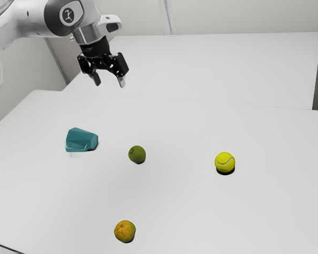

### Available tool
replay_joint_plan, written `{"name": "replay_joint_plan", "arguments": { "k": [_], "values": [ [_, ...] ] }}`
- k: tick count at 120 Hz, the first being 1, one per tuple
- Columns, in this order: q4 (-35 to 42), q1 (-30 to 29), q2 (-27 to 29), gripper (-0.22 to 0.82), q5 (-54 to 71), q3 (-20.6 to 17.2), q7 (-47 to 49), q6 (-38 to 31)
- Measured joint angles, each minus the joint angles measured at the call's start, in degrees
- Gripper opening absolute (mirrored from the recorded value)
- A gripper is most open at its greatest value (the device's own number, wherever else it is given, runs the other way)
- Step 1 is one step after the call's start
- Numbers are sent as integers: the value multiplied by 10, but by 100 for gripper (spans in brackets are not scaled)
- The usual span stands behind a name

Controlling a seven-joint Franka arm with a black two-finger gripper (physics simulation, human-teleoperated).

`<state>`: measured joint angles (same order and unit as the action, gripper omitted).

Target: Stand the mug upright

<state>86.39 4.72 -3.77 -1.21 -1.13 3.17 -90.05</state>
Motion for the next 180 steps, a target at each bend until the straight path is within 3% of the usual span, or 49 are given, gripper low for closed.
{"name": "replay_joint_plan", "arguments": {
  "k": [53, 77, 87, 115, 137, 180],
  "values": [
    [3, 1, 13, 60, -10, 4, -6, 4],
    [-1, 35, 18, 60, -89, 92, -34, 38],
    [-1, -4, 9, 60, -123, 103, -56, 52],
    [-10, -182, -60, 60, -218, 106, -145, 74],
    [-67, -240, -152, 60, -280, 126, -223, 94],
    [-72, -343, -267, 60, -401, 139, -342, 98]
  ]
}}
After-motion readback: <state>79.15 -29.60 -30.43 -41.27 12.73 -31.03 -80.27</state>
